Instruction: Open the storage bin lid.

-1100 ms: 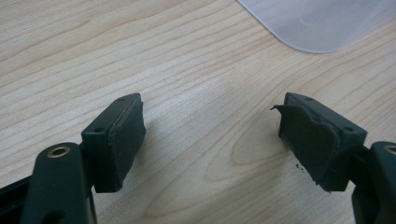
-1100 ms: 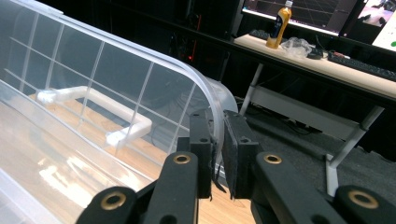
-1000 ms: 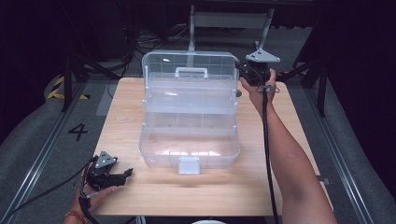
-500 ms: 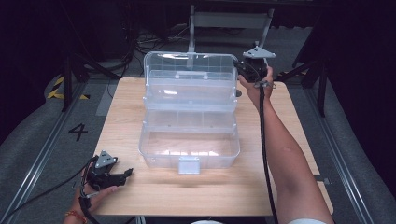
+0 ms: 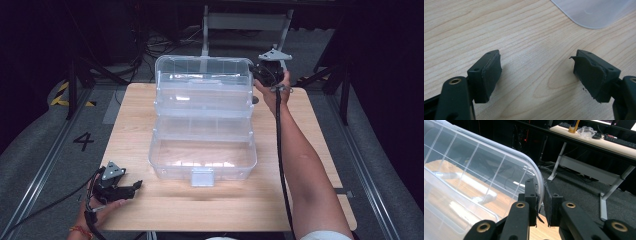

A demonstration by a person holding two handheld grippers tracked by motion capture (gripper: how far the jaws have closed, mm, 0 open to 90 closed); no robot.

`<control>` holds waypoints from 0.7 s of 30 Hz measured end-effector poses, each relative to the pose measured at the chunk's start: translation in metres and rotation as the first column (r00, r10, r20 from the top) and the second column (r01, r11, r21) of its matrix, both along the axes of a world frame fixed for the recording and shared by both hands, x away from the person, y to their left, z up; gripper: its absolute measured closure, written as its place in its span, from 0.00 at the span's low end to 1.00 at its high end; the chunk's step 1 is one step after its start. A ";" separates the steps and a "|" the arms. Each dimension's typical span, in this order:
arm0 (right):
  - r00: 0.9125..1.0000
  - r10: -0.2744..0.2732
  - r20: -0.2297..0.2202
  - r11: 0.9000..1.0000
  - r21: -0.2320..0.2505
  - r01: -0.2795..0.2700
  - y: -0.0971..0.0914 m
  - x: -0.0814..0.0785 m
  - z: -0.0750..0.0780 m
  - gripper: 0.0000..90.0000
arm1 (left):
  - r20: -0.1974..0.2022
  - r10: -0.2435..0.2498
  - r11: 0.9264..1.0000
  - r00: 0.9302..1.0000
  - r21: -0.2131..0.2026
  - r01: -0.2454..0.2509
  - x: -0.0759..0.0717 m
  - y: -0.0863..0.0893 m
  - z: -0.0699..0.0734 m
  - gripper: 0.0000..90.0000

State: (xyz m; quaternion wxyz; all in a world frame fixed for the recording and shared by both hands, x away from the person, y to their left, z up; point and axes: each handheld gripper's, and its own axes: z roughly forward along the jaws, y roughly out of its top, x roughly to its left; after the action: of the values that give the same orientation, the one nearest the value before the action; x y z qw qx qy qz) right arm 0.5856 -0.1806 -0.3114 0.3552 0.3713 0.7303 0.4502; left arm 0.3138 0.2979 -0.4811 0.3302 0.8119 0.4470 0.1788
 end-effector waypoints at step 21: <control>0.999 -0.012 -0.050 1.000 0.018 0.013 -0.001 0.020 -0.021 0.89 | -0.003 -0.002 1.000 1.000 0.001 0.002 0.000 0.000 0.000 0.26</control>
State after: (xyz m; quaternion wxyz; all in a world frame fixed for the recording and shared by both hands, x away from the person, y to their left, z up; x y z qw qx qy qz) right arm 0.6056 -0.1812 -0.3322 0.3363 0.3904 0.7323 0.4453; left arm 0.3137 0.2975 -0.4808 0.3294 0.8127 0.4468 0.1774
